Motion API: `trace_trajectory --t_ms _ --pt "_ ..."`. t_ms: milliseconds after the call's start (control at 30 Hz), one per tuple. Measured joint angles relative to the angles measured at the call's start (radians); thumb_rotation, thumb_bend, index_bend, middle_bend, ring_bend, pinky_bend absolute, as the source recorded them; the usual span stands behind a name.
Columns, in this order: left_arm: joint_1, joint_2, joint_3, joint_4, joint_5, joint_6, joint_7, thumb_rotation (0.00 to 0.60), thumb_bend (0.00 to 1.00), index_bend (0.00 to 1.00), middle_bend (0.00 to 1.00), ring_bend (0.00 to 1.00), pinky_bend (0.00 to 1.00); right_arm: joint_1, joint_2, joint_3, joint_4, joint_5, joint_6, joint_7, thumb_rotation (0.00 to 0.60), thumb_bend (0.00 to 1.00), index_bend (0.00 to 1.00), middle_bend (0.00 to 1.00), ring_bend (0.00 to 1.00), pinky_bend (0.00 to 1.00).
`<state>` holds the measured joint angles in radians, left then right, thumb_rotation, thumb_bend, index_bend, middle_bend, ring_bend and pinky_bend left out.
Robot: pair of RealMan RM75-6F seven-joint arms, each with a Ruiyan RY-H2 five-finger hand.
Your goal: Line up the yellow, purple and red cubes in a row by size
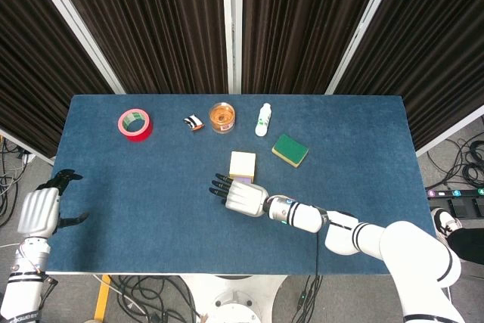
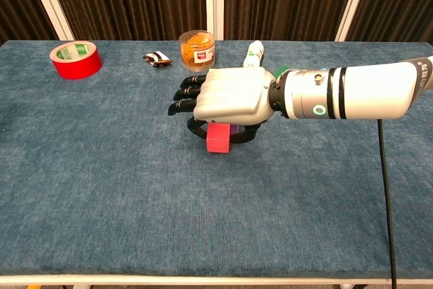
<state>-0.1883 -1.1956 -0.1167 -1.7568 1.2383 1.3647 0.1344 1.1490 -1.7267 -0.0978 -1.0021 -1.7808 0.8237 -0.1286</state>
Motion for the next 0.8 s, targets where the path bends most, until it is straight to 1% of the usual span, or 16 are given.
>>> trace_trajectory --t_ms 367,800 --pt "-0.002 0.007 0.001 -0.009 -0.005 -0.015 -0.011 0.6 0.07 0.34 0.3 0.34 0.36 -0.002 -0.019 -0.006 0.039 -0.011 0.003 0.009 0.6 0.28 0.55 0.05 0.0 0.0" --pt "-0.002 0.012 0.001 -0.011 -0.008 -0.022 -0.021 0.6 0.07 0.33 0.3 0.34 0.36 -0.001 -0.025 -0.001 0.049 -0.009 -0.002 -0.003 0.6 0.27 0.49 0.03 0.0 0.0"
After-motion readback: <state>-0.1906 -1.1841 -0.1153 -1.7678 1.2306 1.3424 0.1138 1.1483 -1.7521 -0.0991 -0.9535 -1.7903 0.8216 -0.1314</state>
